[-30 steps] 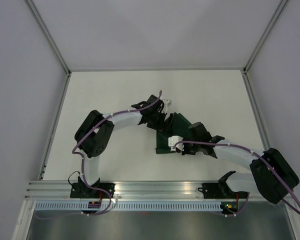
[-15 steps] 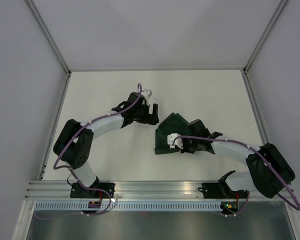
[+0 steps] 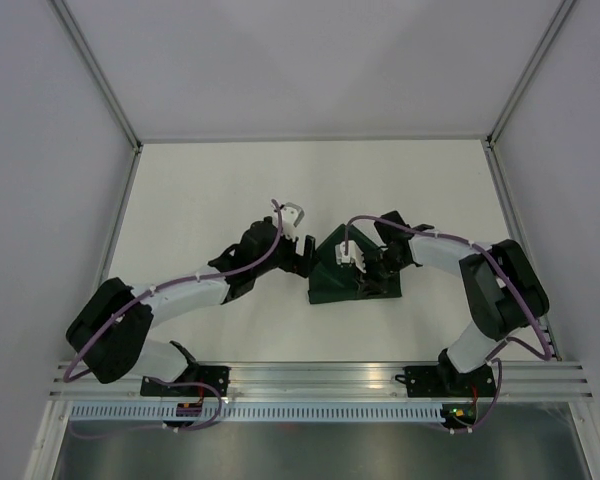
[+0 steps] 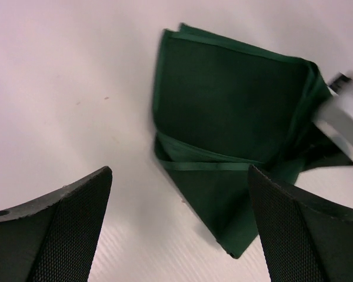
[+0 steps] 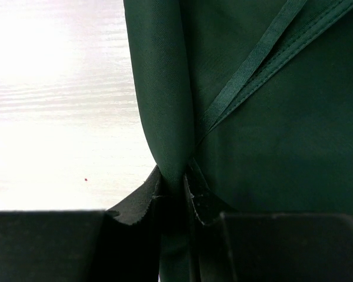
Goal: Fold the napkin, place the utensils inside, and roll it up
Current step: Roll the napkin with the utensil
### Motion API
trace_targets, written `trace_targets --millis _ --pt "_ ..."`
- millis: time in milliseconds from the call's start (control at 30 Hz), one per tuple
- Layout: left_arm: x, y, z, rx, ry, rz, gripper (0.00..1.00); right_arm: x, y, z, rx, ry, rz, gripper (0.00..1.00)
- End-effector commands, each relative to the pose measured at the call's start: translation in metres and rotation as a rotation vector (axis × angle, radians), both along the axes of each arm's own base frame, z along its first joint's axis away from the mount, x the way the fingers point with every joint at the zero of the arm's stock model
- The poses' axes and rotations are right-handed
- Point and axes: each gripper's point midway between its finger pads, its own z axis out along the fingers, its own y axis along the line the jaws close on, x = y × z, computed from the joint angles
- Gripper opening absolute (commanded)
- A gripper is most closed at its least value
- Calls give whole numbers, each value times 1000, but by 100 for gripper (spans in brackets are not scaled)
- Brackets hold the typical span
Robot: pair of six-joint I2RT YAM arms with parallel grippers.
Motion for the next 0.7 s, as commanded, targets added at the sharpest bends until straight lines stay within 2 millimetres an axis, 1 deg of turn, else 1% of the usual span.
trace_targets --millis 0,33,67,100,133,167,200,233,300,333,367,400,433,467,500,533,600,633,667 --pt "-6 -20 35 55 -254 -96 100 -26 -19 -23 -77 171 41 14" --pt "-18 -31 35 69 -272 -140 100 -25 -20 -23 -72 189 38 14" --pt "-23 -35 31 85 -273 -160 100 -19 -18 -21 -67 190 38 14" --pt "-26 -37 28 131 -307 -193 100 -20 -18 -25 -73 221 37 14" --pt "-35 -44 26 154 -324 -225 100 -22 -20 -25 -79 246 39 14" --pt "-40 -46 17 187 -323 -249 100 -18 -20 -26 -77 258 34 14" --pt "-43 -49 14 217 -342 -278 99 -20 -21 -26 -82 278 34 14" --pt "-51 -56 9 233 -347 -318 99 -18 -21 -26 -83 283 31 14" --pt "-57 -62 -5 293 -345 -363 98 -16 -22 -27 -85 295 24 14" --pt "-65 -69 -9 297 -340 -411 98 -15 -22 -28 -87 299 20 14" --pt "-68 -74 -11 307 -338 -434 96 -15 -22 -29 -91 304 20 14" --pt "-71 -77 -22 340 -332 -462 96 -15 -23 -29 -92 307 17 14" --pt "-78 -84 -25 345 -329 -498 95 -14 -23 -30 -96 310 15 14" --pt "-79 -90 -25 351 -333 -514 94 -14 -23 -31 -100 316 13 14" --pt "-81 -92 -35 383 -323 -540 94 -14 -23 -31 -102 317 14 14" --pt "-87 -98 -39 398 -326 -567 94 -14 -24 -32 -106 321 11 14" --pt "-90 -106 -39 414 -348 -598 94 -14 -25 -33 -108 328 7 14" --pt "-92 -108 -47 437 -344 -609 93 -14 -25 -34 -111 332 7 14" --pt "-91 -113 -45 439 -352 -615 93 -14 -26 -35 -113 335 4 14"
